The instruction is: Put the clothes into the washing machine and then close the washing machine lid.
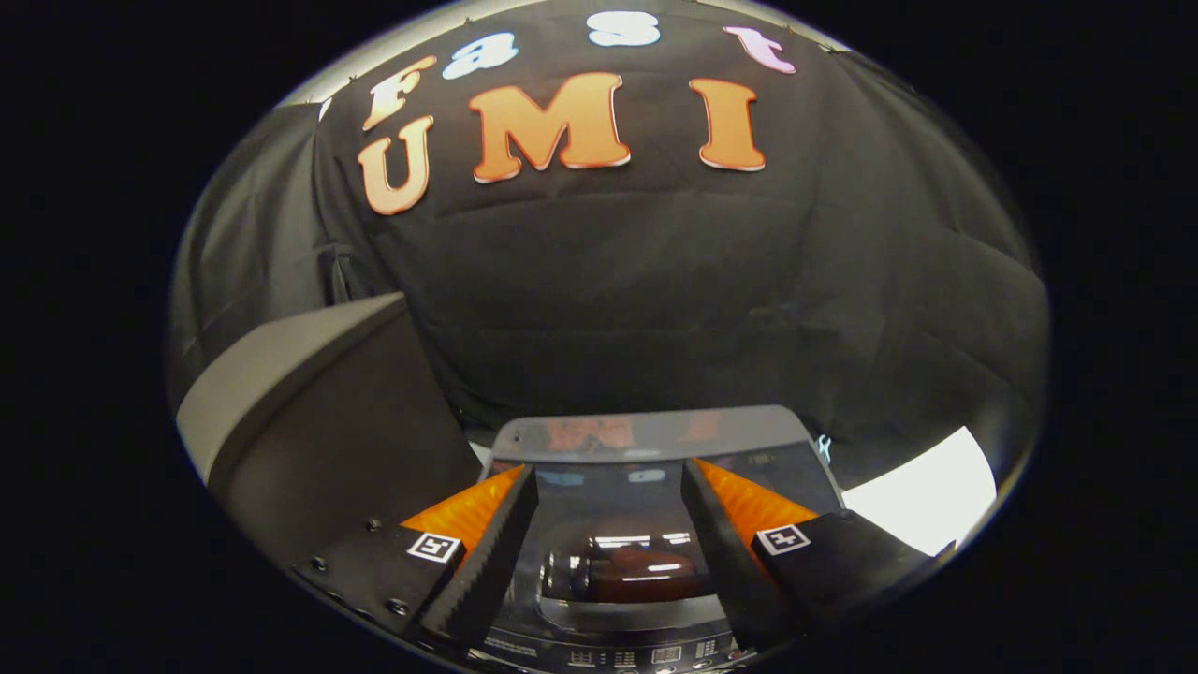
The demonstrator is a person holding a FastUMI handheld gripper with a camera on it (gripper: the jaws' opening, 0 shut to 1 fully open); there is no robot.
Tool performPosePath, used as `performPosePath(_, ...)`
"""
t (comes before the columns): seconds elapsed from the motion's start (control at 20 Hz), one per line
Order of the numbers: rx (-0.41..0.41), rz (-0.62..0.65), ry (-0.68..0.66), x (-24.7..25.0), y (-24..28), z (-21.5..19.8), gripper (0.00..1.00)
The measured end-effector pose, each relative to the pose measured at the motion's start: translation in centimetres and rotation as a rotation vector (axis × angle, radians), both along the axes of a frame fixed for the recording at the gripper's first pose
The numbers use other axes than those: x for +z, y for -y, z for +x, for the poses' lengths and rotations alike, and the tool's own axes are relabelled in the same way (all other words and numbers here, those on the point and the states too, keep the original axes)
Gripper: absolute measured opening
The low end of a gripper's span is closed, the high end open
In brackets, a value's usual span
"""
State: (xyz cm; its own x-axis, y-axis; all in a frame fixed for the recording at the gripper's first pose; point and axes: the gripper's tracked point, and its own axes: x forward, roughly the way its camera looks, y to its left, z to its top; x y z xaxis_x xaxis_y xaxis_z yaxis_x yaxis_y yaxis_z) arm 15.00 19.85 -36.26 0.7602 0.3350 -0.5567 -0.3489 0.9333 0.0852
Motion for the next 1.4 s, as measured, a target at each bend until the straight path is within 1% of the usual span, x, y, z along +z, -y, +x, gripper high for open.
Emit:
performPosePath(0.1, 0.004, -0.006, 0.033, 2.4, -0.4, -0.6, 0.99)
performPosePath(0.2, -0.011, 0.021, 0.08, 5.8, -0.9, -0.3, 0.99)
performPosePath(0.4, -0.085, 0.088, 0.181, 13.8, -0.5, -2.7, 0.99)
performPosePath(0.5, -0.124, 0.106, 0.235, 17.7, 0.5, -4.3, 0.99)
performPosePath(0.6, -0.181, 0.097, 0.304, 21.1, 2.3, -5.8, 0.99)
performPosePath(0.75, -0.2, 0.074, 0.387, 25.9, 4.9, -8.3, 0.98)
performPosePath(0.9, -0.178, 0.076, 0.421, 29.0, 7.3, -10.6, 0.98)
performPosePath(1.1, -0.176, 0.066, 0.458, 32.0, 12.0, -13.3, 0.98)
performPosePath(1.15, -0.179, 0.056, 0.466, 32.7, 13.0, -14.6, 0.98)
performPosePath(1.25, -0.22, 0.035, 0.462, 32.5, 15.7, -15.7, 0.98)
performPosePath(1.4, -0.222, 0.052, 0.475, 32.7, 17.1, -17.0, 0.98)
